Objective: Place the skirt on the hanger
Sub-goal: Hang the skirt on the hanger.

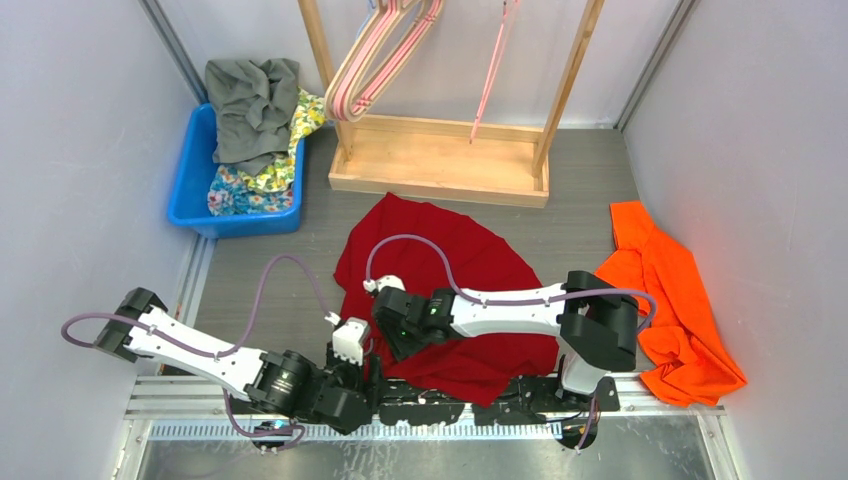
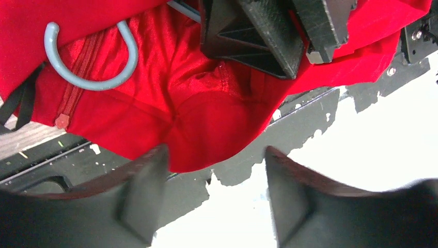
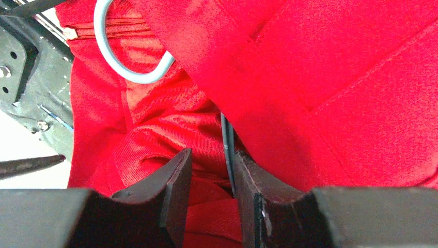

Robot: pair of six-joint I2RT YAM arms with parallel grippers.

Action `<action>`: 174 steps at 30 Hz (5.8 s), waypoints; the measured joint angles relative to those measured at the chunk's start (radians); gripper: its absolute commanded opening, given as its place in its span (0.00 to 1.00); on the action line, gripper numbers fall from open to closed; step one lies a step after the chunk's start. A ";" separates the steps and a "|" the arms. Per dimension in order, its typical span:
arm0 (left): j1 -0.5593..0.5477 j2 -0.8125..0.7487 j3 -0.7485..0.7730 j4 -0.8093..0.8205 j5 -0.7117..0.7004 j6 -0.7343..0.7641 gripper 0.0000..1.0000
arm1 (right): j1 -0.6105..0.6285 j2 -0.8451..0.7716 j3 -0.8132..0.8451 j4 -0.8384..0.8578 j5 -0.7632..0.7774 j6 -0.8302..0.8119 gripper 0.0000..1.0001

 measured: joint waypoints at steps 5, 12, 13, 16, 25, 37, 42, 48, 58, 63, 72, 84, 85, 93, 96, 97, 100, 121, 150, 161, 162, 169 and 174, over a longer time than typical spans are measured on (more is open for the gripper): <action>-0.002 0.009 0.000 0.016 -0.017 0.024 0.94 | 0.000 0.000 0.011 0.005 -0.013 0.000 0.46; -0.004 0.005 0.000 0.027 -0.037 0.039 0.97 | -0.031 0.000 0.015 0.023 -0.061 0.012 0.51; -0.006 0.001 -0.001 0.032 -0.039 0.039 0.97 | -0.043 0.000 0.015 0.028 -0.071 0.015 0.51; -0.019 -0.006 -0.001 0.037 -0.047 0.036 0.97 | -0.071 0.000 0.015 0.041 -0.087 0.024 0.51; -0.041 0.016 0.022 -0.103 -0.080 -0.056 0.93 | -0.083 0.000 0.015 0.045 -0.114 0.027 0.52; -0.069 0.010 0.026 -0.200 -0.106 -0.163 0.86 | -0.047 0.099 0.058 0.066 -0.134 0.004 0.59; -0.073 0.010 0.026 -0.207 -0.113 -0.177 0.83 | -0.023 0.147 0.127 0.032 -0.056 0.002 0.58; -0.089 0.010 0.024 -0.207 -0.113 -0.193 0.82 | 0.017 0.170 0.163 0.002 0.066 -0.001 0.57; -0.094 0.007 0.006 -0.203 -0.121 -0.201 0.81 | 0.024 0.149 0.142 -0.033 0.149 -0.021 0.57; -0.095 -0.003 0.000 -0.203 -0.124 -0.203 0.80 | 0.024 0.183 0.142 -0.023 0.113 -0.024 0.54; -0.095 -0.008 0.000 -0.203 -0.130 -0.200 0.79 | 0.013 0.218 0.166 0.006 0.079 -0.047 0.12; -0.095 -0.019 0.000 -0.202 -0.132 -0.199 0.79 | -0.158 0.074 0.002 0.145 -0.206 -0.017 0.01; -0.096 -0.019 0.000 -0.202 -0.132 -0.200 0.79 | -0.184 0.043 -0.014 0.153 -0.235 -0.011 0.01; -0.103 -0.012 0.000 -0.202 -0.141 -0.199 0.79 | -0.337 -0.144 -0.116 0.242 -0.423 0.050 0.01; -0.103 -0.003 0.000 -0.202 -0.145 -0.198 0.79 | -0.378 -0.179 -0.159 0.283 -0.487 0.079 0.01; -0.103 0.000 0.000 -0.203 -0.150 -0.198 0.79 | -0.388 -0.187 -0.171 0.296 -0.504 0.089 0.01; -0.103 0.001 0.004 -0.209 -0.162 -0.199 0.79 | -0.423 -0.220 -0.213 0.347 -0.562 0.126 0.01; -0.037 -0.114 0.175 -0.484 -0.375 -0.146 0.91 | -0.609 -0.456 -0.285 0.550 -0.816 0.410 0.01; 0.598 0.097 0.375 0.262 0.148 1.097 0.11 | -0.685 -0.501 -0.270 0.533 -0.889 0.460 0.01; 0.751 0.066 0.414 0.266 0.280 1.142 0.13 | -0.780 -0.518 -0.172 0.513 -0.927 0.486 0.01; 0.752 0.070 0.434 0.266 0.293 1.149 0.23 | -0.790 -0.518 -0.163 0.513 -0.935 0.489 0.01; 0.757 0.098 0.534 0.275 0.412 1.225 0.63 | -0.864 -0.520 -0.116 0.514 -0.995 0.516 0.01; 0.771 0.129 0.571 0.291 0.510 1.278 0.67 | -0.884 -0.520 -0.114 0.522 -1.022 0.544 0.01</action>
